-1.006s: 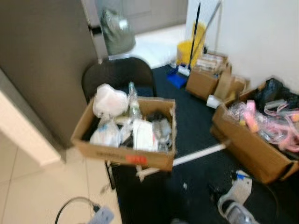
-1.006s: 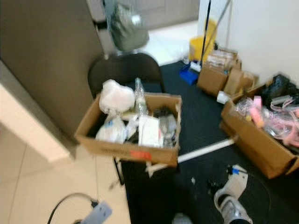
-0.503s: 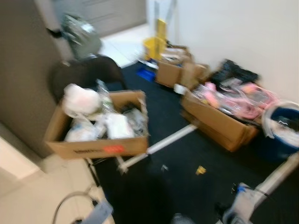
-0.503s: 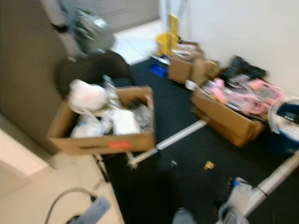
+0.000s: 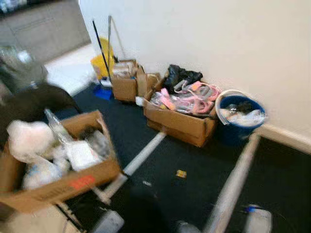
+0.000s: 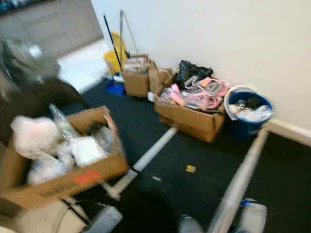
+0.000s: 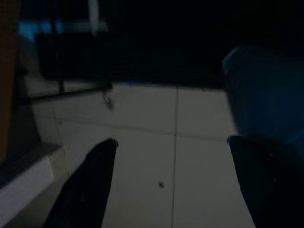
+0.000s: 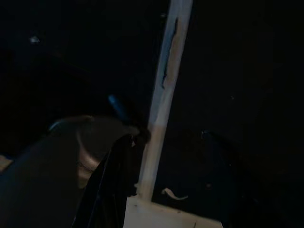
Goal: Picking trash to rubbish bin
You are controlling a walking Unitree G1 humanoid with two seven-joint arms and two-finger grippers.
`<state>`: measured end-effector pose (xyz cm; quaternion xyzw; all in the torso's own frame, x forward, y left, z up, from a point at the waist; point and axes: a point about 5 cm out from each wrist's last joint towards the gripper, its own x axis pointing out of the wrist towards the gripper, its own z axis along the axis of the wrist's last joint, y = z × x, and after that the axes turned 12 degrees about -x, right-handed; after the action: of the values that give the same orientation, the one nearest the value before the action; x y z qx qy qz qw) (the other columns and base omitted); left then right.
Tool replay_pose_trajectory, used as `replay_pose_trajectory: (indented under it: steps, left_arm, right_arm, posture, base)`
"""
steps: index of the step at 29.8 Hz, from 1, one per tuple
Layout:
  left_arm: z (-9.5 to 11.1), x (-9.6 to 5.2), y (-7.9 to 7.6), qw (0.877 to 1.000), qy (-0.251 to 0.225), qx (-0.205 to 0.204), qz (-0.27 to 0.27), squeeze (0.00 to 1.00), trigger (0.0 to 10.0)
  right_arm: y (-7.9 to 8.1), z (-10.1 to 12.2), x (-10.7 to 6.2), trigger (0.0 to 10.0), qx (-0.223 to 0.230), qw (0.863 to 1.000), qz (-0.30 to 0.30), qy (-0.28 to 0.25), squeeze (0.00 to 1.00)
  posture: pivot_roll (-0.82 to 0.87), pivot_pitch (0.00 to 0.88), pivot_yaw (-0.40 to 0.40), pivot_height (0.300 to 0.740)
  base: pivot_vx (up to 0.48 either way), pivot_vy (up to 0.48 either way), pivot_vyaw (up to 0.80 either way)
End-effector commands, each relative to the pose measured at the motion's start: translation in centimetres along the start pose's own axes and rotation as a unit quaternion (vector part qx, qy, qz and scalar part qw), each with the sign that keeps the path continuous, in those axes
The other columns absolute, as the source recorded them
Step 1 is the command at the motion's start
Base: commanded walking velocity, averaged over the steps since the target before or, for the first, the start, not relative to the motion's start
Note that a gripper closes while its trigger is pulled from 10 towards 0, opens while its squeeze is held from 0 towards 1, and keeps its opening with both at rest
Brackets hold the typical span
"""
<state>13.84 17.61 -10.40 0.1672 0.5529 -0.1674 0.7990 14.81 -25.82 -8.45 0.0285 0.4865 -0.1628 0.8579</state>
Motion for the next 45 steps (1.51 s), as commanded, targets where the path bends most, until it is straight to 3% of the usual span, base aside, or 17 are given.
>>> replay_pose_trajectory:
  steps: [1,11,45]
  left_arm:
    - [-1.0,-0.1,-0.1,1.0,0.017,-0.006,-0.003,0.0,10.0]
    - [-0.9,-0.1,0.2,1.0,0.016,0.002,-0.001,0.0,10.0]
    - [-1.2,-0.1,-0.1,1.0,0.019,-0.003,-0.007,0.0,10.0]
  right_arm:
    - [0.2,-1.0,-0.1,10.0,-0.002,1.0,-0.001,0.018,0.0]
    - [0.1,-3.0,-0.4,10.0,-0.016,0.999,-0.004,0.049,0.0]
    - [0.1,-6.3,-1.2,10.0,-0.062,0.991,0.018,0.119,0.0]
  posture:
    - [-0.09,0.035,0.1,0.74]
    - [-0.09,0.031,0.106,0.74]
    - [-0.09,0.034,0.096,0.74]
  base:
    - [0.0,0.0,-0.79]
    - [0.0,0.0,-0.79]
    - [0.0,0.0,-0.79]
